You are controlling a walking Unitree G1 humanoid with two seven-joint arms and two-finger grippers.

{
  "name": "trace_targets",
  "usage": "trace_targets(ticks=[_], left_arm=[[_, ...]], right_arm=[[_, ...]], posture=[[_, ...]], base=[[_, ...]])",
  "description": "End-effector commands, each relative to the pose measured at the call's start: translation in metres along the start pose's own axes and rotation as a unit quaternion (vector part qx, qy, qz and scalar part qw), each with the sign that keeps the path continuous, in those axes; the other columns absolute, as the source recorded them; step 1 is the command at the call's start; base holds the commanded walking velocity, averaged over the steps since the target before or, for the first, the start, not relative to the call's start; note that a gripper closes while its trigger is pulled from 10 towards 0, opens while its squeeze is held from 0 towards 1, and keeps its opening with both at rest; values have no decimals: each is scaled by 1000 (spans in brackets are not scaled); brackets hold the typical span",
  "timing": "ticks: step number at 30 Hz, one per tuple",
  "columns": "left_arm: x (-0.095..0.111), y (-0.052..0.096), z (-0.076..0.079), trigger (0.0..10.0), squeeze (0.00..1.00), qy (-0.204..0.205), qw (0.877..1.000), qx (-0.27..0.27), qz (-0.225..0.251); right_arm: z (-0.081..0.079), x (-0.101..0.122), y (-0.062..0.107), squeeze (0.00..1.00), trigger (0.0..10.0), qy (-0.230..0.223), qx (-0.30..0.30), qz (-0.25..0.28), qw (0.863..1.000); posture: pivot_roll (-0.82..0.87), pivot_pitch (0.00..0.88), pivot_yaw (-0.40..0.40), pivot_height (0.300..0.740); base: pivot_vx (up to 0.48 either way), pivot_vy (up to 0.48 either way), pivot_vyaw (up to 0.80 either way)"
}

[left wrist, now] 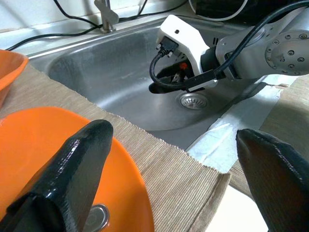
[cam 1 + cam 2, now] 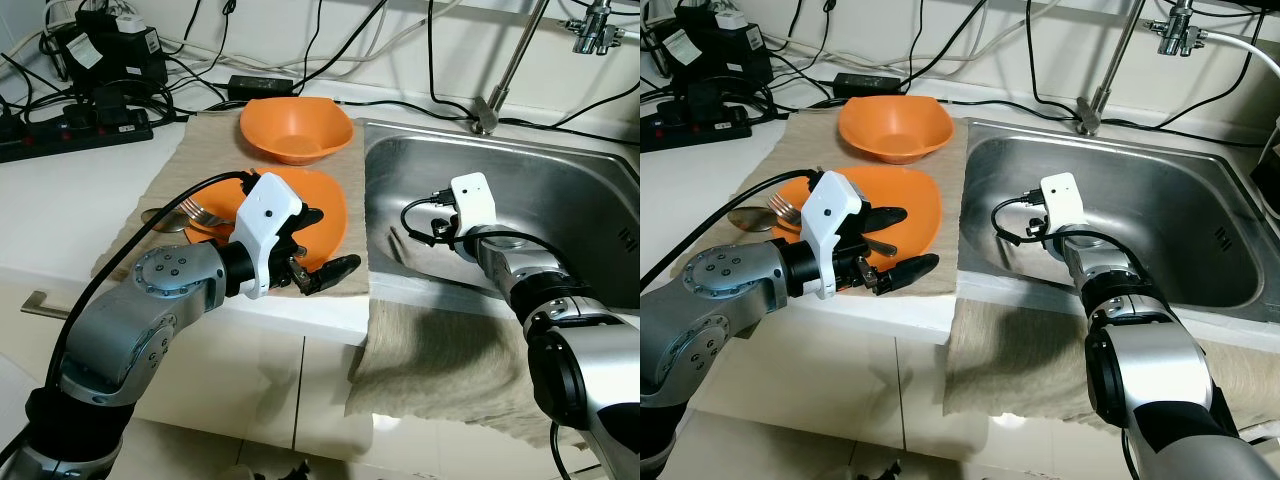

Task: Kitchen organization

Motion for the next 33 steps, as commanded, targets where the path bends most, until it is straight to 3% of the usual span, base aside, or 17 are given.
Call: trace_targets(ticks=[1, 6, 9, 10, 11, 12, 13, 14, 15, 16, 18, 20, 21, 24, 25, 30, 33], left_arm=[[2, -1, 2, 10000, 0, -9, 1000, -7, -4], [4, 1, 0, 10000, 0, -12, 1000, 1, 0], [7, 13, -19, 10000, 0, -22, 998, 51, 3], [7, 19, -25, 10000, 0, -26, 998, 65, -2], [6, 24, -29, 10000, 0, -28, 997, 73, -5], [6, 29, -32, 10000, 0, -30, 997, 77, -9], [5, 37, -34, 10000, 0, -34, 996, 78, -15], [4, 42, -34, 10000, 0, -36, 996, 78, -18], [2, 50, -35, 10000, 0, -38, 996, 77, -22], [2, 50, -35, 10000, 0, -38, 996, 77, -22], [0, 61, -36, 10000, 0, -35, 996, 77, -23], [0, 61, -36, 10000, 0, -35, 996, 77, -23], [-9, 74, -38, 10000, 0, -23, 996, 79, -34], [-17, 83, -39, 10000, 0, -15, 995, 79, -51], [-22, 87, -38, 10000, 0, -12, 995, 77, -66], [-28, 91, -41, 10000, 0, -9, 992, 91, -82], [-29, 88, -40, 10000, 0, -10, 993, 88, -80]], right_arm=[[1, 7, 0, 796, 10000, 0, -1, 9, 1000], [-1, 13, 0, 796, 10000, 3, 9, 25, 1000], [-28, 56, 5, 718, 10000, 3, 98, 128, 987], [-41, 70, 9, 396, 10000, 4, 149, 161, 976], [-49, 79, 13, 396, 10000, 5, 184, 182, 966], [-58, 85, 18, 420, 10000, 9, 221, 198, 955], [-68, 89, 23, 718, 10000, 25, 265, 206, 942], [-74, 90, 26, 718, 10000, 37, 289, 209, 934], [-80, 93, 30, 1000, 10000, 53, 319, 213, 922], [-80, 93, 30, 1000, 10000, 53, 319, 213, 922], [-87, 97, 38, 1000, 10000, 77, 354, 223, 905], [-87, 97, 38, 1000, 10000, 77, 354, 223, 905], [-94, 102, 49, 1000, 10000, 100, 398, 233, 881], [-102, 102, 60, 1000, 10000, 119, 446, 230, 857], [-110, 99, 67, 1000, 10000, 131, 477, 219, 841], [-127, 99, 69, 1000, 10000, 119, 497, 199, 836], [-147, 103, 59, 1000, 10000, 79, 479, 182, 855]], posture=[[-23, 0, -79, 740], [-24, 0, -79, 740], [-21, 0, -81, 740], [-16, 0, -87, 740], [-16, 0, -87, 740], [-11, 0, -93, 740], [-8, 0, -97, 740], [-7, 0, -100, 740], [-4, 0, -105, 740], [-4, 0, -105, 740], [2, 0, -116, 740], [2, 0, -116, 740], [3, 0, -122, 740], [3, 0, -122, 740], [0, 0, -123, 740], [-5, 0, -122, 740], [-8, 0, -118, 740]], base=[[0, 0, 0], [0, 0, 0], [0, 0, 0], [0, 0, 0], [0, 0, 0], [0, 0, 0], [0, 0, 0], [0, 0, 0], [0, 0, 0], [0, 0, 0], [0, 0, 0], [0, 0, 0], [0, 0, 0], [0, 0, 0], [0, 0, 0], [0, 0, 0], [0, 0, 0]])
Point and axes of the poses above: a point about 5 cm out from each wrist's last joint towards the gripper, its own y axis pointing back from the gripper into the wrist, its own x axis along the axis of the wrist's last joint, z = x × y, the point moved 3 cm from there along -y, pointing out of the wrist towards the gripper, and after that the axes turned 2 degrees about -y, right-handed, at the moved point
